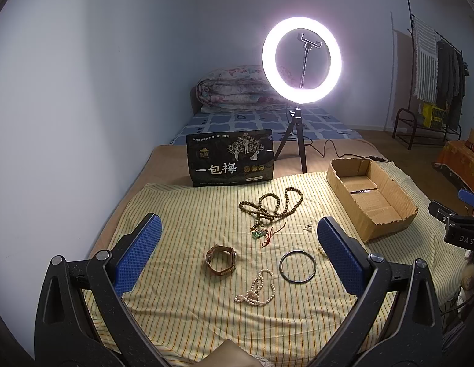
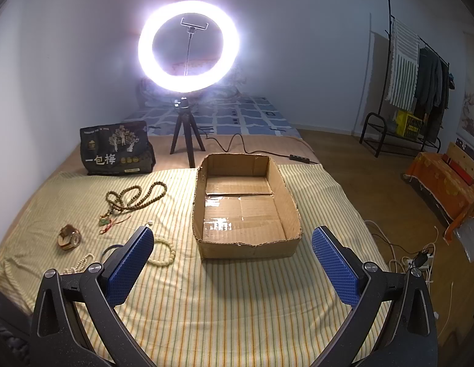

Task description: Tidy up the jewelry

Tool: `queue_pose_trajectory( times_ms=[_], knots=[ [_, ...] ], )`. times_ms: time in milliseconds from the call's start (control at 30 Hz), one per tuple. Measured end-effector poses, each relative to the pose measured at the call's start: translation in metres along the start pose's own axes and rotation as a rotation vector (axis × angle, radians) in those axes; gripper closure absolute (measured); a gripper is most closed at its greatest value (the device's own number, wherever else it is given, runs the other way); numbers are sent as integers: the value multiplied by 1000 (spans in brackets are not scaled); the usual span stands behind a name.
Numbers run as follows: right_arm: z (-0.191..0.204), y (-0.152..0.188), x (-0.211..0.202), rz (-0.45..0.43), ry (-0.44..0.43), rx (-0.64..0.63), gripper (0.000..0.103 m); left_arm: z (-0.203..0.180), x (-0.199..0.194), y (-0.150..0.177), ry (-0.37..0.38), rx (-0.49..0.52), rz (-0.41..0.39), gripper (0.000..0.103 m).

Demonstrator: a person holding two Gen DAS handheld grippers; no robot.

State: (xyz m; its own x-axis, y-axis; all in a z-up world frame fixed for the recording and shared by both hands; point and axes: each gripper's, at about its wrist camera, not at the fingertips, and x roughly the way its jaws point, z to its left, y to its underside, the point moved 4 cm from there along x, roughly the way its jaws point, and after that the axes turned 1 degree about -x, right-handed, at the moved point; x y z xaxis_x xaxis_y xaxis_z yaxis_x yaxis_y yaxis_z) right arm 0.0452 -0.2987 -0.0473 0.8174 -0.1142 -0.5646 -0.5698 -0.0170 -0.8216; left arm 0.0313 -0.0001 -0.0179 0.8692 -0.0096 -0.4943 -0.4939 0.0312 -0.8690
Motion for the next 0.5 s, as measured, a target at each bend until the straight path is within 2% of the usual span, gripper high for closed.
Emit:
queue_pose_trajectory(
  times_ms=[500],
  knots=[
    [4, 4, 2, -5, 2, 2, 0, 0, 0, -2, 1, -1, 0, 0]
  ],
)
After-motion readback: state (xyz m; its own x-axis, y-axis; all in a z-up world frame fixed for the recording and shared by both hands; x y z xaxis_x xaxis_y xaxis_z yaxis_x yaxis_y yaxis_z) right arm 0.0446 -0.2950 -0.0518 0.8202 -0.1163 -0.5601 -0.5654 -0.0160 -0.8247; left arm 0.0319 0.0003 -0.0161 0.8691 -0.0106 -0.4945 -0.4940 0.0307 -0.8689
